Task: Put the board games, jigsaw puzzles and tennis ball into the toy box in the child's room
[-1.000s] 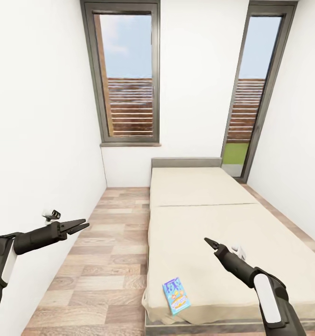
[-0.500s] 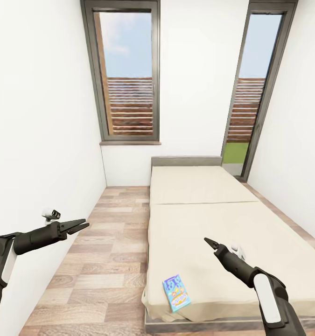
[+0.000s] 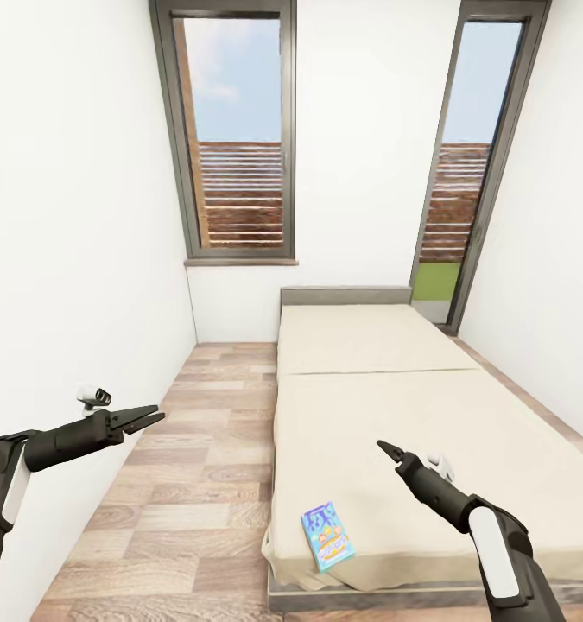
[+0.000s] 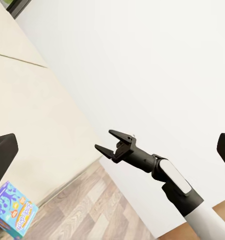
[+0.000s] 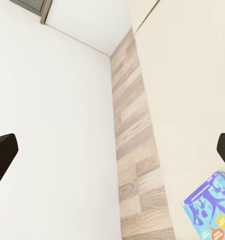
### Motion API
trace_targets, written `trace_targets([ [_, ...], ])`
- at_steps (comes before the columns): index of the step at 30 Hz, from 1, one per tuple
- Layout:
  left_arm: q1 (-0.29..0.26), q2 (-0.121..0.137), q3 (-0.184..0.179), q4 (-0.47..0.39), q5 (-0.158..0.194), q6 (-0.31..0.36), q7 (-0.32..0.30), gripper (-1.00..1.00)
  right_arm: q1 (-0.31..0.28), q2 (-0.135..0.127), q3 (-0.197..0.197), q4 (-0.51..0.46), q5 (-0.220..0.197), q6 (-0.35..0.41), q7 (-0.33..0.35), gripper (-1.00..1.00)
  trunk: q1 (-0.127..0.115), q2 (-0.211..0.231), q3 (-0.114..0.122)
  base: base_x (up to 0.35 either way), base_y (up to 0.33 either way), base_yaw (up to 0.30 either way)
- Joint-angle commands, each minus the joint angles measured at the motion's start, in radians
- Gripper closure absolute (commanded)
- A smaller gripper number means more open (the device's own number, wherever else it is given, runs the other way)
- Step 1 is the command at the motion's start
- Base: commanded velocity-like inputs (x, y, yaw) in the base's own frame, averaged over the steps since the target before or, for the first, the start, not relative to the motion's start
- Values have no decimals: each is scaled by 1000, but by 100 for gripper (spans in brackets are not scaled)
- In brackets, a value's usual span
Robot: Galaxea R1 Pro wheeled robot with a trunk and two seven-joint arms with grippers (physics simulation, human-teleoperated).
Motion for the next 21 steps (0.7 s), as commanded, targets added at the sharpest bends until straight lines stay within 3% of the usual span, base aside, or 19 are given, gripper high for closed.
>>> trace_targets([
  [1,-1,0,0,0,-1,10,-4,-100,-1,1,-4,0,0,7,4,-100,4,-8,-4,0,0,0],
  [21,-1,-1,-6,0,-1,5,-3,-100,-1,1,-4,5,0,6,3,-100,81,-148,-67,0,0,0],
])
